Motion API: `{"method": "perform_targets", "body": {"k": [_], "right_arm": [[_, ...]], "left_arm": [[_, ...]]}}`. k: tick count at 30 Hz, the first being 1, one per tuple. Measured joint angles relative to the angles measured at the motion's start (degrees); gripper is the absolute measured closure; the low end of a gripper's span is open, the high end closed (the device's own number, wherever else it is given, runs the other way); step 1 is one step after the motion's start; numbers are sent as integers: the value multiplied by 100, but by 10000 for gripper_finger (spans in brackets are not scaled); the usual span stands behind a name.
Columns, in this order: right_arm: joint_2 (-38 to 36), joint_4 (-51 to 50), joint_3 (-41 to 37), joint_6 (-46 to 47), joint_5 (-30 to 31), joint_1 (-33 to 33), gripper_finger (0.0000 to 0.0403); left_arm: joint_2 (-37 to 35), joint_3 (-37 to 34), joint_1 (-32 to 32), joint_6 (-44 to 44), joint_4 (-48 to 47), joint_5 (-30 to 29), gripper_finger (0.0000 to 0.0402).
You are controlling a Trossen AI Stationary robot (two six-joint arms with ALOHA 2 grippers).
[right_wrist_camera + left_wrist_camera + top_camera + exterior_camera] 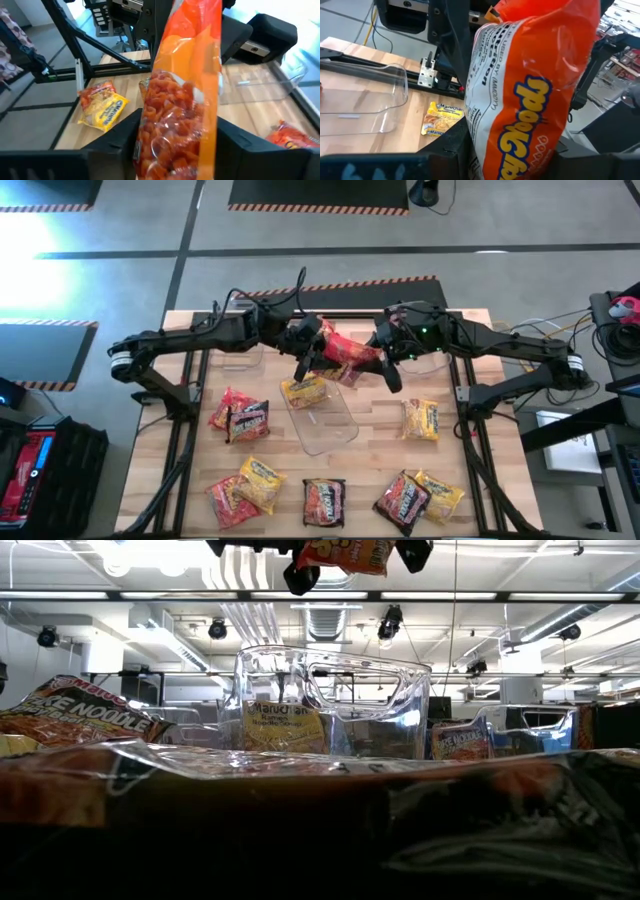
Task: Sort Maruchan noodles
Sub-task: Put the orange noodle pack into the top left transparent bin
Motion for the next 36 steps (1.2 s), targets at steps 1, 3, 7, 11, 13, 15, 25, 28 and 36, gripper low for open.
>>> {"method": "perform_targets", "body": {"k": [1, 3, 7, 11, 13, 15, 25, 28, 36], "right_arm": [[-29, -33, 0, 92, -6, 0, 224], [-99, -272, 51, 204, -2, -2, 209], [-190, -1281, 496, 226, 10, -4, 189], [-192, -2328, 970, 442, 10, -2, 188], [-192, -2609, 1078, 569, 5, -2, 190], [-192, -2833, 1133, 685, 1, -2, 193], [-184, -3219, 1117, 994, 288, -2, 197], [-183, -3445, 1113, 1066, 316, -2, 197], [-175, -3448, 1049, 949, 955, -2, 197]], "left_arm": [[1, -2, 7, 2, -2, 3, 282], [1, 0, 39, 2, -35, 5, 282], [1, -1, 133, 17, -154, -1, 282], [1, -2, 321, 101, -356, -10, 282], [1, 4, 486, 208, -512, -21, 282], [-1, 87, 690, 350, -833, -43, 282], [-3, 797, 1874, 1751, -3723, -304, 282], [-3, 1023, 2229, 2396, -4801, -840, 282], [-8, 1179, 3230, 3748, -5687, -2100, 282]]}}
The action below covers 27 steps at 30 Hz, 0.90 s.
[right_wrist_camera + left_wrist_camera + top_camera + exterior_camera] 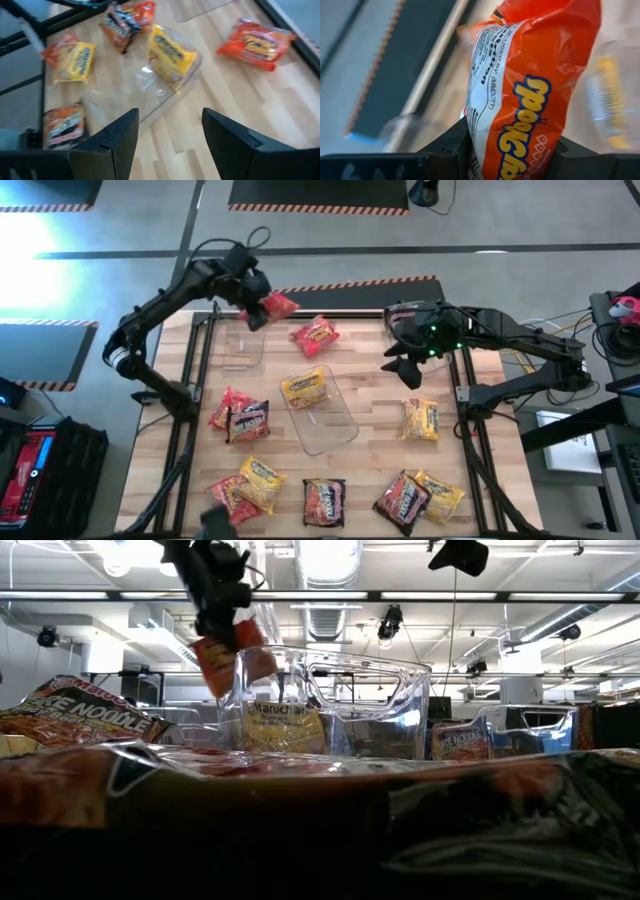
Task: Sort Maruchan noodles
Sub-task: Put the orange noodle pack into the top left transparent bin
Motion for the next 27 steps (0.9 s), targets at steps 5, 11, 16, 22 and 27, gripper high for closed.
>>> {"method": "perform_targets", "body": {"k": [5, 11, 16, 22, 27], "right_arm": [[0, 23, -32, -73, 256, 0, 197], [4, 27, -74, -136, 259, -2, 197], [9, 22, -94, -151, 261, 0, 197], [9, 22, -100, -393, 259, 0, 197], [11, 25, -102, -604, 257, -2, 197]], "left_arm": [[4, -61, 485, 586, -161, -579, 281], [72, -91, 890, 1110, -282, -936, 281], [337, -130, 1036, 1196, -773, -969, 281], [760, -132, 1056, 1374, -836, -1012, 281], [1055, -132, 1073, 1419, -848, -1012, 281]]}}
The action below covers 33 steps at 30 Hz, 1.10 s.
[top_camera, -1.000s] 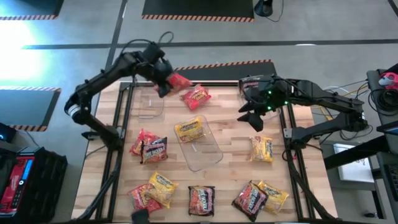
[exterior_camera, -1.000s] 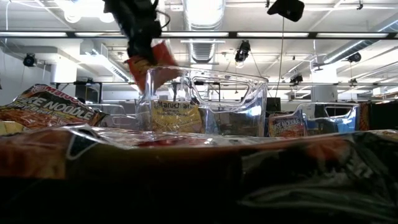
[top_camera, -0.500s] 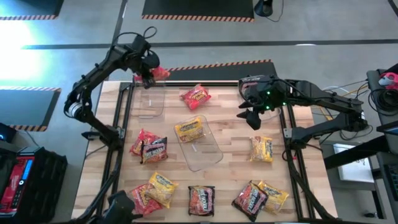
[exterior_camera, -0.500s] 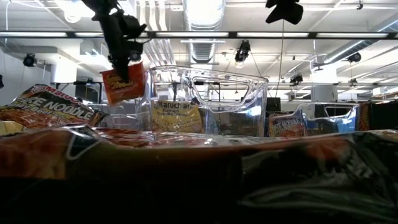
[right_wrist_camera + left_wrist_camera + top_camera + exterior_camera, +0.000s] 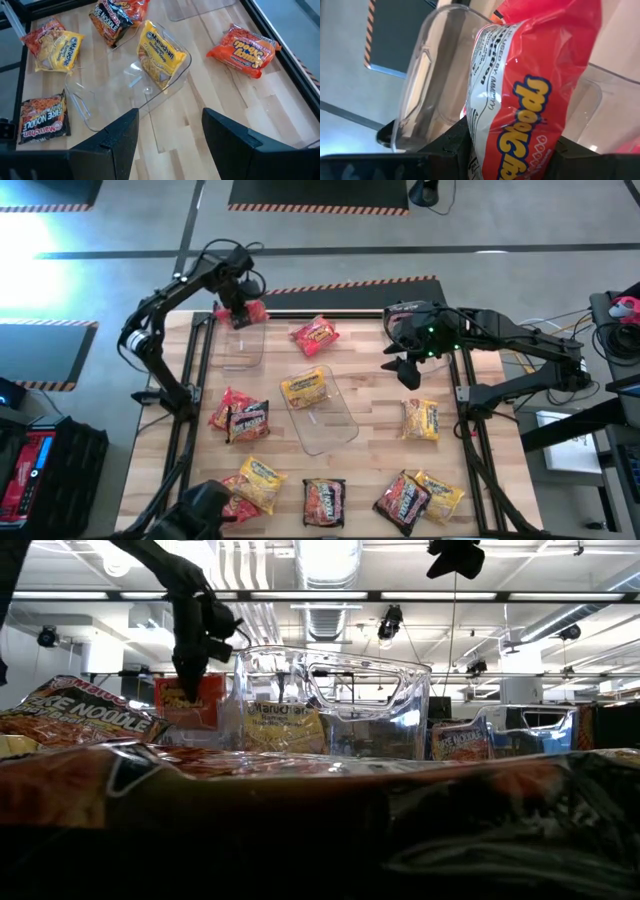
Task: Sort Maruchan noodles
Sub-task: Put the orange noodle pack into the top left transparent bin
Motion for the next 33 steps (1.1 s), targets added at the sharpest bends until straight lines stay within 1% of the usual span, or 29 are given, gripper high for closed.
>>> {"method": "perform_targets", "body": {"k": [9, 20, 22, 26, 33], "right_arm": [[0, 0, 2, 46, -2, 2, 197], [0, 0, 1, 46, -4, 2, 197], [0, 0, 0, 46, -6, 2, 197], [0, 0, 0, 46, -6, 0, 197], [0, 0, 0, 46, -9, 1, 197]], "left_arm": [[172, -9, 104, 1, -254, -7, 281], [169, -31, 304, -92, -186, 28, 281], [168, -48, 308, -145, -153, 123, 281], [165, -127, 311, -248, 64, 506, 281], [165, -443, 300, -332, 349, 506, 281]]}}
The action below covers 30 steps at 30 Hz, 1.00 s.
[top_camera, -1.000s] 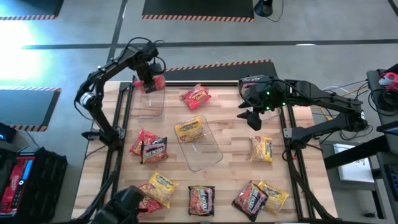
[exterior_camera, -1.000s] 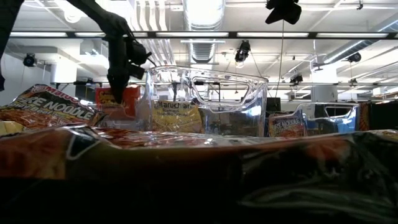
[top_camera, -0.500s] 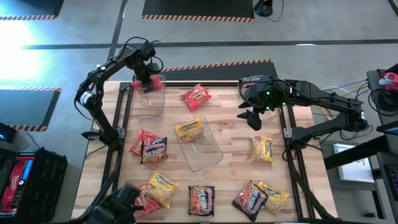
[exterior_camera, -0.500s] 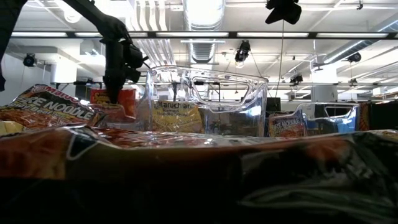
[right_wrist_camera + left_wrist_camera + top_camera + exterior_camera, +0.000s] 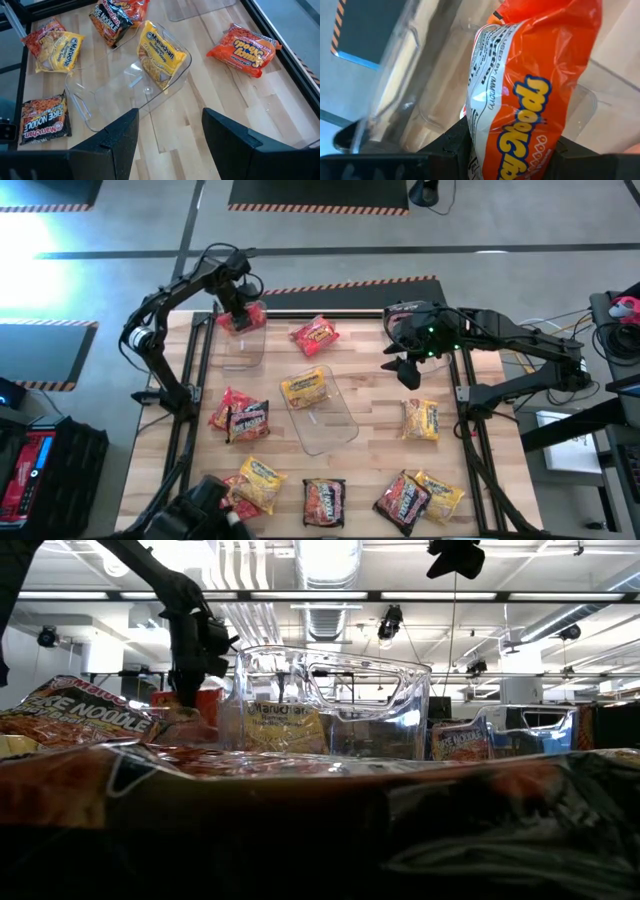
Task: Sort Maruchan noodles
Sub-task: Put the orange noodle pack into the top left transparent bin
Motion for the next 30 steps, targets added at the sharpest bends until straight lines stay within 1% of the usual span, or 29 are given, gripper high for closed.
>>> {"method": "perform_targets", "body": {"k": [6, 9, 12, 17, 25, 30], "right_arm": [[0, 0, 0, 0, 1, 1, 197], [0, 0, 0, 0, 2, 1, 197], [0, 0, 1, 0, 2, 0, 197], [0, 0, 2, 0, 2, 1, 197], [0, 0, 0, 2, 2, 1, 197], [0, 0, 0, 0, 2, 0, 197]], "left_arm": [[-4, -356, 4, 53, 677, -40, 281], [-4, -570, 4, 31, 1133, -262, 281], [-4, -705, 7, -18, 1338, -404, 281], [3, -891, 4, -11, 1448, -488, 274], [55, -928, 4, -1, 1512, -636, 228], [55, -928, 4, -9, 1520, -649, 219]]}}
